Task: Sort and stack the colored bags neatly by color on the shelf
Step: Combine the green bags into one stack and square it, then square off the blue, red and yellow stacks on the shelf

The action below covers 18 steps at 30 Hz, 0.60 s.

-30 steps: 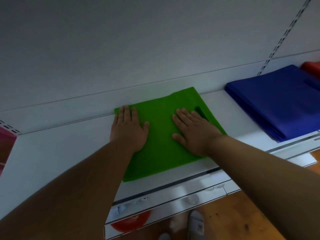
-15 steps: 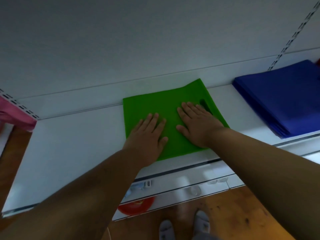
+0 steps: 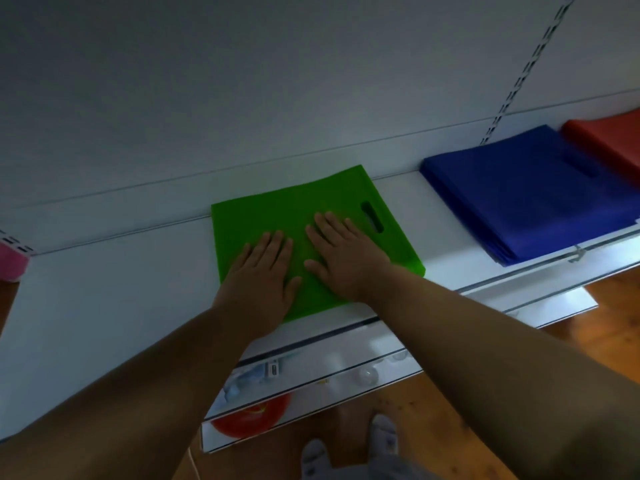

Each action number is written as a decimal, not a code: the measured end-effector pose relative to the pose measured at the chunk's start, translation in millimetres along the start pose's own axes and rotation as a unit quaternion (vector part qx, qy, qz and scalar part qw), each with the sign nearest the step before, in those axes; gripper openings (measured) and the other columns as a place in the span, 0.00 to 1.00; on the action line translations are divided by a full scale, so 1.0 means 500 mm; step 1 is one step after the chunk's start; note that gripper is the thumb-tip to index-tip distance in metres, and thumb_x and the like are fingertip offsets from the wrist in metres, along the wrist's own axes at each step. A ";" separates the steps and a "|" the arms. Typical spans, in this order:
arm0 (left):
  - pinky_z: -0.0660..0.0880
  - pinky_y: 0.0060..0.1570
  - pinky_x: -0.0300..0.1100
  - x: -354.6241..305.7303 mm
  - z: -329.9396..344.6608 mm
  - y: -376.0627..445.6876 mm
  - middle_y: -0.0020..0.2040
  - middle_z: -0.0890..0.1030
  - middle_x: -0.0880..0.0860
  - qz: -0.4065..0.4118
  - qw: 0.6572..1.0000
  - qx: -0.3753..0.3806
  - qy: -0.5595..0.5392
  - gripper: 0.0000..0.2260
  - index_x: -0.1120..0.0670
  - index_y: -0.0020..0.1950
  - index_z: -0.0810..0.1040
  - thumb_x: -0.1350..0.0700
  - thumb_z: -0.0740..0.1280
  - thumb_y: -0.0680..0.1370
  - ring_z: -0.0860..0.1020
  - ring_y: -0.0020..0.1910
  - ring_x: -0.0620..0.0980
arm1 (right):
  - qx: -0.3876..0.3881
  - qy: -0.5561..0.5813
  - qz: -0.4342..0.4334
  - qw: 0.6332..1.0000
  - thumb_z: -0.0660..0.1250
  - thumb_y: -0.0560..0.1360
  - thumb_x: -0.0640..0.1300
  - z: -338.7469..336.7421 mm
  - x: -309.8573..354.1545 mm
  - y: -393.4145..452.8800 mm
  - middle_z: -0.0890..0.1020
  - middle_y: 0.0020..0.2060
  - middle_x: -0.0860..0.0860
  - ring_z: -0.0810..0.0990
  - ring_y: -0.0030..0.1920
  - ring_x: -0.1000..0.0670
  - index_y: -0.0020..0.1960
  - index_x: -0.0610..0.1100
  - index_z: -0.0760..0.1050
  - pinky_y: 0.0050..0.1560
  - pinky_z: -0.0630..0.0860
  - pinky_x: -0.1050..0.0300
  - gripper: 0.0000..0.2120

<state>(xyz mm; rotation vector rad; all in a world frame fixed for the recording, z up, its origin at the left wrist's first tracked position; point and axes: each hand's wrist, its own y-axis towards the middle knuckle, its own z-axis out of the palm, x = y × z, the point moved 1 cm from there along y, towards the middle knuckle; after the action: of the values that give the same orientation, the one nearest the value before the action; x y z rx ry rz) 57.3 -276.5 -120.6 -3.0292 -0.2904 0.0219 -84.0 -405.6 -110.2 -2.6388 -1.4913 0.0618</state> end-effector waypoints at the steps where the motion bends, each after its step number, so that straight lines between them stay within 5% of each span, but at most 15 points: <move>1: 0.41 0.77 0.50 0.000 -0.001 -0.001 0.80 0.41 0.53 0.002 1.000 0.001 -0.004 0.37 0.52 0.80 0.40 0.36 0.30 0.74 0.40 0.79 0.51 | 0.006 -0.021 0.008 1.000 0.42 0.81 0.63 -0.006 -0.021 -0.003 0.42 0.79 0.44 0.38 0.78 0.45 0.80 0.45 0.42 0.77 0.38 0.47 0.34; 6: 0.40 0.77 0.49 0.007 0.001 0.002 0.80 0.39 0.52 0.000 1.000 -0.002 -0.003 0.36 0.52 0.80 0.38 0.36 0.30 0.74 0.38 0.78 0.50 | 0.013 0.017 0.086 0.996 0.40 0.79 0.67 -0.014 -0.118 -0.028 0.36 0.78 0.46 0.33 0.77 0.48 0.79 0.45 0.36 0.77 0.38 0.50 0.38; 18: 0.40 0.77 0.51 0.011 -0.002 0.006 0.80 0.38 0.55 -0.030 0.999 0.035 0.004 0.40 0.51 0.80 0.37 0.33 0.28 0.71 0.38 0.79 0.52 | 0.035 0.081 0.097 0.991 0.43 0.79 0.68 -0.013 -0.124 -0.016 0.38 0.79 0.46 0.36 0.78 0.49 0.79 0.43 0.37 0.77 0.39 0.53 0.40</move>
<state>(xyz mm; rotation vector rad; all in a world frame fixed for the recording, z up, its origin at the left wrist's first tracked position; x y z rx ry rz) 63.2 -278.6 -120.0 -2.9488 -0.3712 0.0162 -122.1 -455.0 -104.1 -2.6516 -1.1598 -0.0793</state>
